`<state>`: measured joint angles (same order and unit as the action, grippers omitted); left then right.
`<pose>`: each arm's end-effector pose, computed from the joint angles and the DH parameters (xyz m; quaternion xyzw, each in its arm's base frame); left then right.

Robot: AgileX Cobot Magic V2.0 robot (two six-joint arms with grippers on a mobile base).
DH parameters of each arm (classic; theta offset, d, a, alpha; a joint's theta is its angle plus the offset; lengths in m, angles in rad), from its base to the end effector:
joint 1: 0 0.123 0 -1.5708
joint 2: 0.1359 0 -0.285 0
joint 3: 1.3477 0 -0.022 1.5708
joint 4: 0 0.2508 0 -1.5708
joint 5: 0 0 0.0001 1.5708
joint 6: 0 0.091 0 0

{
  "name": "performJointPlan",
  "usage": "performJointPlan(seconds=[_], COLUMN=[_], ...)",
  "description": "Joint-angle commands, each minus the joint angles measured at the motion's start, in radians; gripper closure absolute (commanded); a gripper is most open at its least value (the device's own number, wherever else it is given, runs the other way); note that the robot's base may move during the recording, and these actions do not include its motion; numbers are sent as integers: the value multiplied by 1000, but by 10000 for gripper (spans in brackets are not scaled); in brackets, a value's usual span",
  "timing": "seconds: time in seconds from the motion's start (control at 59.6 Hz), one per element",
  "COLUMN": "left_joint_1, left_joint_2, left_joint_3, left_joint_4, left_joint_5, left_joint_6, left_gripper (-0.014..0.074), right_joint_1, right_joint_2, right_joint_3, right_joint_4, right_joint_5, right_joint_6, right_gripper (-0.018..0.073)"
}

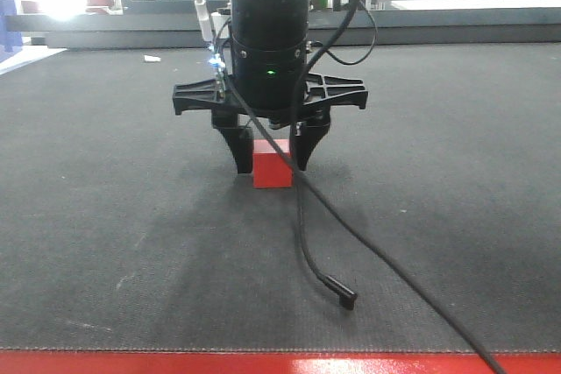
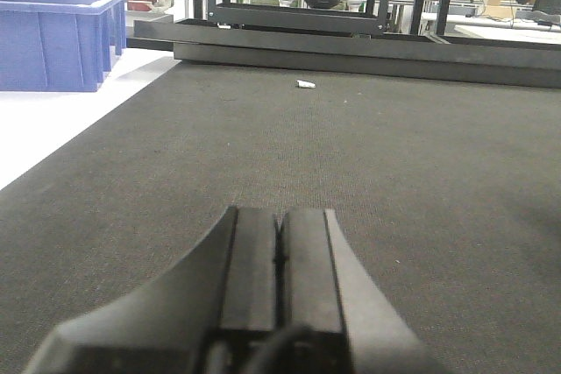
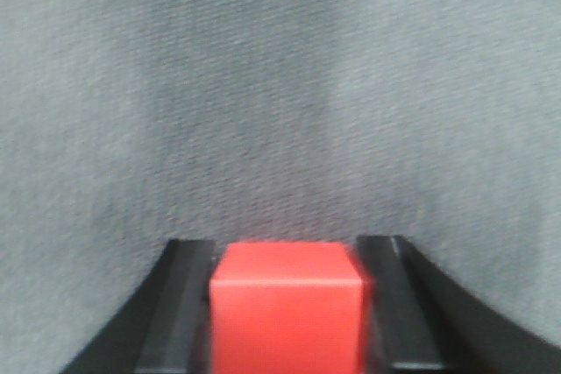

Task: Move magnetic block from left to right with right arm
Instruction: 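Lower the open right gripper around the red cube, then close the right gripper on the red cube and lift it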

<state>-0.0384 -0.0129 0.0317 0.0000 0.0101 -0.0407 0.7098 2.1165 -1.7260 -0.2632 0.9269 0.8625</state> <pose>0.0567 -0.0022 0.2023 -0.0008 0.6862 -0.0288 0.7268 0.3586 0.2831 0.2070 0.0148 0.9787 0.0364 0.2013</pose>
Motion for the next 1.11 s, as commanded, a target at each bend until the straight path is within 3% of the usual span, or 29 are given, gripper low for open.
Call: performJointPlan(seconds=[0.0,0.067,0.151,0.487,0.906,1.091], left_joint_1=[0,0,0,0,0,0], left_joint_2=[-14,-14,-14,-14,-14,-14], left_joint_3=[9,9,9,9,9,9], left_joint_4=[0,0,0,0,0,0], left_joint_5=[-94,-94,-94,-94,-94,-94], left_joint_6=[-7,-7,-7,-7,-7,-7], left_gripper=[713,712,713,713,713,713], right_joint_1=[-9,-12,-20,-96,-300,-325], right_joint_2=[-77,-95,-128,-317,-832,-1074], right_joint_3=[-36,-36,-36,50,671,887], right_joint_4=[-35,-35,-33,6,63,62], right_joint_5=[-20,-22,-25,-29,-334,-397], right_joint_6=[-1,-4,-35,-351,-493,-552], right_gripper=[397,460,473,473,473,473])
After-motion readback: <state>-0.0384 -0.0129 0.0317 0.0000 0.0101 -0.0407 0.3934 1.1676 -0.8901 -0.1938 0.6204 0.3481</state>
